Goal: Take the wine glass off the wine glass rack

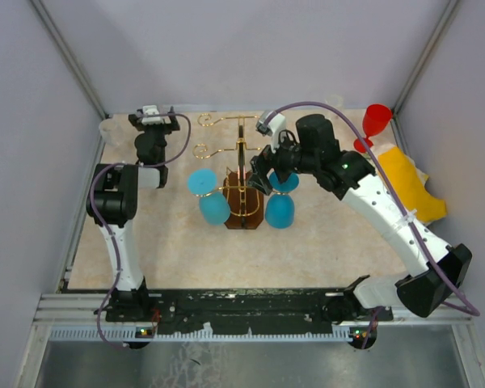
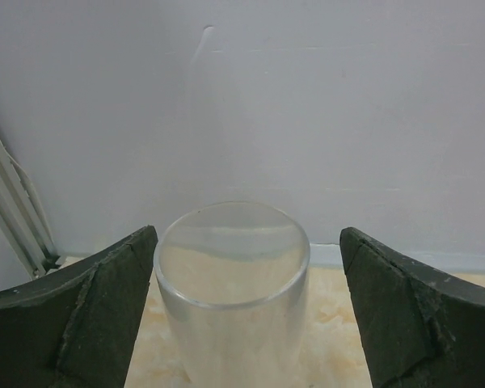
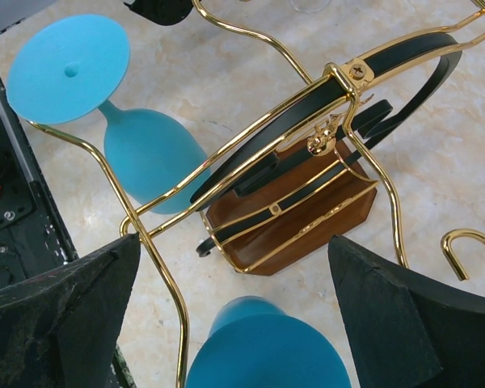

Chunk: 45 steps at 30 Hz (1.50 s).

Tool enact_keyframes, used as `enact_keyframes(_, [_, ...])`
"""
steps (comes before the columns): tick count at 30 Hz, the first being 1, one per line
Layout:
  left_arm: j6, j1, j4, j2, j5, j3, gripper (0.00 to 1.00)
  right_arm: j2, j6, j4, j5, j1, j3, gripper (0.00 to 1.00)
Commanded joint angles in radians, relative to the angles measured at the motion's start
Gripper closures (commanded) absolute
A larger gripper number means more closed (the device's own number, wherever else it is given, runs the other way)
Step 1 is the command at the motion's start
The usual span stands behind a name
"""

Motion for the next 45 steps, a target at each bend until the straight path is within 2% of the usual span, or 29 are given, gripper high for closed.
enact_keyframes(1, [-0.028,-0.006,0.001,-0.05,0.011,-0.006,0.0,-0.017,0.001,0.036,-0.006,-0.011,0.032,0.01])
enact_keyframes(6, [-0.016,-0.006,-0.054,-0.115,-0.038,-0.027,0.0,-0.04,0.043,0.046,-0.026,-0.012,0.037,0.01])
enact_keyframes(10, [-0.038,0.008,-0.177,-0.188,-0.061,-0.028,0.0,-0.018,0.135,0.024,-0.064,-0.015,0.084,0.08])
enact_keyframes(13, [-0.045,0.01,-0.223,-0.253,-0.048,-0.052,0.0,0.033,0.251,-0.02,-0.119,-0.015,0.139,0.17])
enact_keyframes(17, [-0.073,0.011,-0.287,-0.334,-0.058,-0.084,0.0,0.078,0.49,0.055,-0.273,-0.009,0.145,0.33])
enact_keyframes(22, [-0.106,0.014,-0.396,-0.44,-0.063,-0.112,0.0,0.076,0.62,0.027,-0.196,0.025,0.172,0.35])
enact_keyframes(26, [-0.122,0.015,-0.485,-0.523,-0.074,-0.136,0.01,0.075,0.727,0.079,-0.207,0.068,0.144,0.35])
enact_keyframes(30, [-0.151,0.015,-0.604,-0.609,-0.094,-0.14,0.02,0.092,0.758,0.072,-0.163,0.114,0.155,0.36])
enact_keyframes(38, [-0.221,0.016,-0.888,-0.745,-0.05,-0.109,0.02,0.144,0.788,0.065,-0.084,0.161,0.156,0.48])
enact_keyframes(45, [-0.327,0.015,-0.983,-0.826,0.042,-0.162,0.07,0.187,0.81,0.123,-0.091,0.165,0.153,0.5])
